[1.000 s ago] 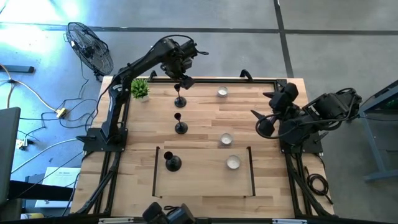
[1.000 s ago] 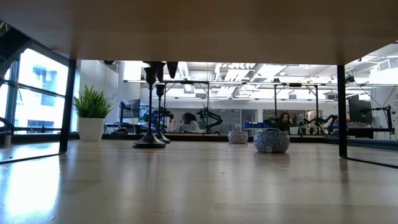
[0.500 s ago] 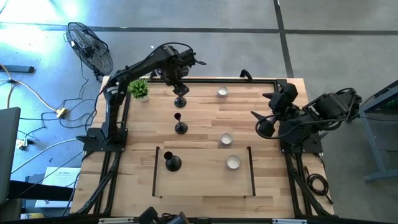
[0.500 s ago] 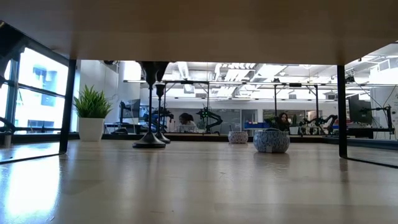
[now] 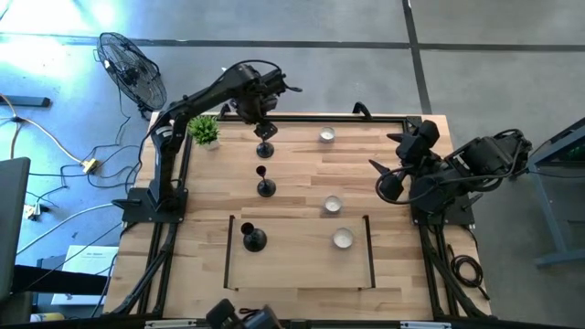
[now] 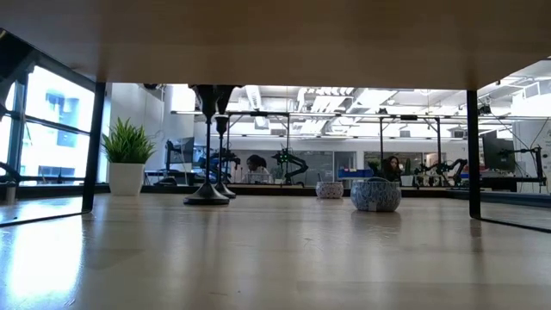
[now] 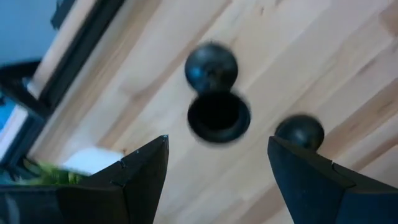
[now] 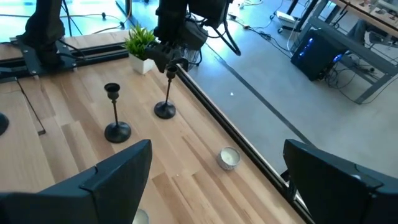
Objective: Pick & Place candle stick holders
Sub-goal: Put the top black candle holder on the shelf
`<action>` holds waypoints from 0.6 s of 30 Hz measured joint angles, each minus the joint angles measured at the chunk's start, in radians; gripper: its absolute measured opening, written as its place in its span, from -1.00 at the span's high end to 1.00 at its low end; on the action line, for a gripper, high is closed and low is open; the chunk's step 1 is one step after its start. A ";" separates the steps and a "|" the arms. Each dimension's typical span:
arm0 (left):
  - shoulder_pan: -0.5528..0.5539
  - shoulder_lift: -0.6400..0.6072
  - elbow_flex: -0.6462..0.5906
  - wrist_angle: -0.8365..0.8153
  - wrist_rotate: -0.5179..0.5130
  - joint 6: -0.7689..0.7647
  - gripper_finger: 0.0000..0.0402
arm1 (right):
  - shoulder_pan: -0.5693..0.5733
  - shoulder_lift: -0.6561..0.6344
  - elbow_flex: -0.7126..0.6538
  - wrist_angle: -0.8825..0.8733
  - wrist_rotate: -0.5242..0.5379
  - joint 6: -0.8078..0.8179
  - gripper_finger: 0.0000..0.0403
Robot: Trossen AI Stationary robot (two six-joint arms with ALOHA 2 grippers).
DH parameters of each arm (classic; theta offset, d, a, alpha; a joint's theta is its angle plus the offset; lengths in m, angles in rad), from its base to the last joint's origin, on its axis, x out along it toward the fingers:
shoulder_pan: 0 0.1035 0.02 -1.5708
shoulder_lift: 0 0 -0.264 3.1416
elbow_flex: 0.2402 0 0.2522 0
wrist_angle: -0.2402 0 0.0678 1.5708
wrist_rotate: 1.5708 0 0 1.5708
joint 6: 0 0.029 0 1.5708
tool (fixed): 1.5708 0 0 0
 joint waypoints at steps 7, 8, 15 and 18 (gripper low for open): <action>0.001 0.000 0.000 0.075 -0.002 0.002 -0.34 | 0.000 0.000 0.000 0.000 0.000 0.002 -0.78; 0.001 0.001 0.000 0.075 -0.003 0.002 -0.34 | 0.000 0.000 0.000 0.000 -0.001 0.002 -0.78; 0.001 0.001 -0.001 0.057 -0.003 0.002 -0.34 | 0.000 0.000 0.000 0.000 -0.004 0.018 -0.78; 0.001 0.001 -0.022 0.064 -0.002 0.002 -0.34 | 0.000 0.000 0.000 0.000 -0.004 0.018 -0.78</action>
